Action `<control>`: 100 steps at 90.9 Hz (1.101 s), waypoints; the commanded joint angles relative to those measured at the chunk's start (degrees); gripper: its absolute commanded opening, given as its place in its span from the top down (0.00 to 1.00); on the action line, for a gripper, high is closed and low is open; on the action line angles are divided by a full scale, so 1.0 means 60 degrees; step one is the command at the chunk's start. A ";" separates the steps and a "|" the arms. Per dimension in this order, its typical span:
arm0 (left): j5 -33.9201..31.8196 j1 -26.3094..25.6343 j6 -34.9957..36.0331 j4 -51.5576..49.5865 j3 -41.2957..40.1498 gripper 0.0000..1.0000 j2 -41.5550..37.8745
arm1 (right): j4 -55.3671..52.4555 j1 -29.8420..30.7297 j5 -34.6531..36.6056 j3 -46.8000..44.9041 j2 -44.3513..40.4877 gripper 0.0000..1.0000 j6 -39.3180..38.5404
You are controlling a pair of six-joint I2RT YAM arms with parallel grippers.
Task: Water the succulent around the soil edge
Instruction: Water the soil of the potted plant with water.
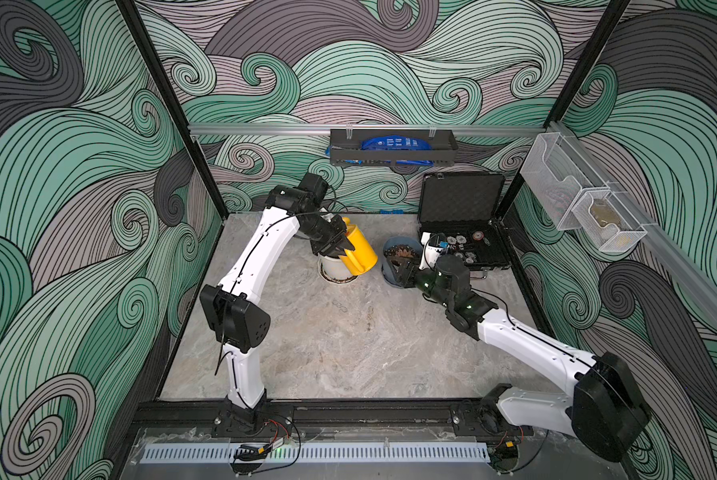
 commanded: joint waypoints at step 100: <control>0.0251 -0.0362 0.1804 0.0469 -0.4214 1.00 -0.3009 | 0.0314 -0.0164 -0.0035 -0.0367 -0.0344 0.47 0.0038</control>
